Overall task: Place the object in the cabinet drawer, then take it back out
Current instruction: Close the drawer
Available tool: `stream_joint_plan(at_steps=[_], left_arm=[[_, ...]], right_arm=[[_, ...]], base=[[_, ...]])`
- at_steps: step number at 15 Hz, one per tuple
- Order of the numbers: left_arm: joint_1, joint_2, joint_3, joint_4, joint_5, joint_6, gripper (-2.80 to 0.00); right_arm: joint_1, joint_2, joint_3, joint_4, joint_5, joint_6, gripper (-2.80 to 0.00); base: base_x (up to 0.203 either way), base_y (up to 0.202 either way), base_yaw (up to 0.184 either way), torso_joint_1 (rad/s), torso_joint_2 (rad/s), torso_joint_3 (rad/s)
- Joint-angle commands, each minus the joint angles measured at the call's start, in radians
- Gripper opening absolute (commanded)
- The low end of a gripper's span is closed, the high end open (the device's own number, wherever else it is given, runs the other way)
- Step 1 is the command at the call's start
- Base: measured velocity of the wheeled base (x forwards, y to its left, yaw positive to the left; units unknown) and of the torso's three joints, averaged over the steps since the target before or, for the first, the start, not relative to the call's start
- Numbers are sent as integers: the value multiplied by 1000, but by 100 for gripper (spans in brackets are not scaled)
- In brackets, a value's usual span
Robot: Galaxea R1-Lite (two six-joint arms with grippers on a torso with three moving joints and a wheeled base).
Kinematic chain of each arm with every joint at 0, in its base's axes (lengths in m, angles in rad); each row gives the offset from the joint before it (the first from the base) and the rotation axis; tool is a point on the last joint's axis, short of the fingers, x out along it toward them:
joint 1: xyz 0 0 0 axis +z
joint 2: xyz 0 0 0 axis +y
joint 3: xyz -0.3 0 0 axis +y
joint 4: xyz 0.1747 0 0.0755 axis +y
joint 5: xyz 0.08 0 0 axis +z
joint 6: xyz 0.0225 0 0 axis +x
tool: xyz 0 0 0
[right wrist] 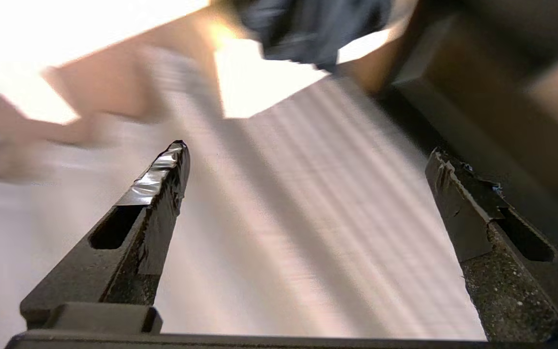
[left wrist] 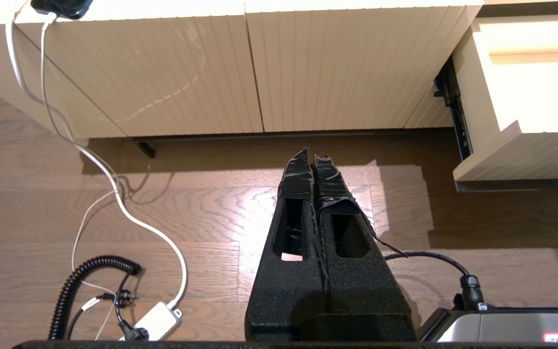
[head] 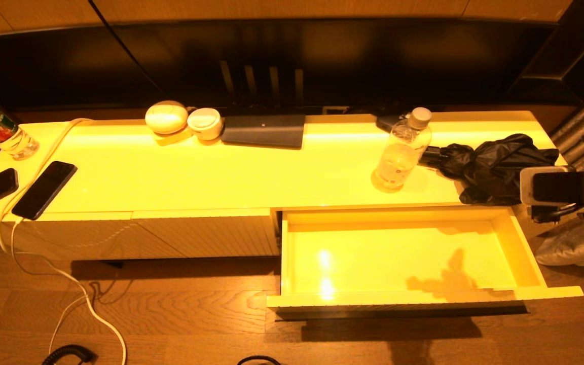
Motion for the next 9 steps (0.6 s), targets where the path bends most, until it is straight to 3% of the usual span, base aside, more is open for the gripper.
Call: stream_joint_plan(at_steps=[1, 5, 9], left_arm=[[0, 0, 2, -1, 0, 0, -280], [0, 0, 2, 0, 0, 0, -280], [0, 0, 2, 1, 0, 0, -280]], right_arm=[[-5, -4, -33, 160, 31, 321, 0], [-71, -13, -38, 238, 201, 503, 0], [-104, -13, -73, 443, 323, 749, 0]], base=[[0, 0, 0, 0, 0, 0], [0, 0, 0, 0, 0, 0], [0, 0, 0, 0, 0, 0]])
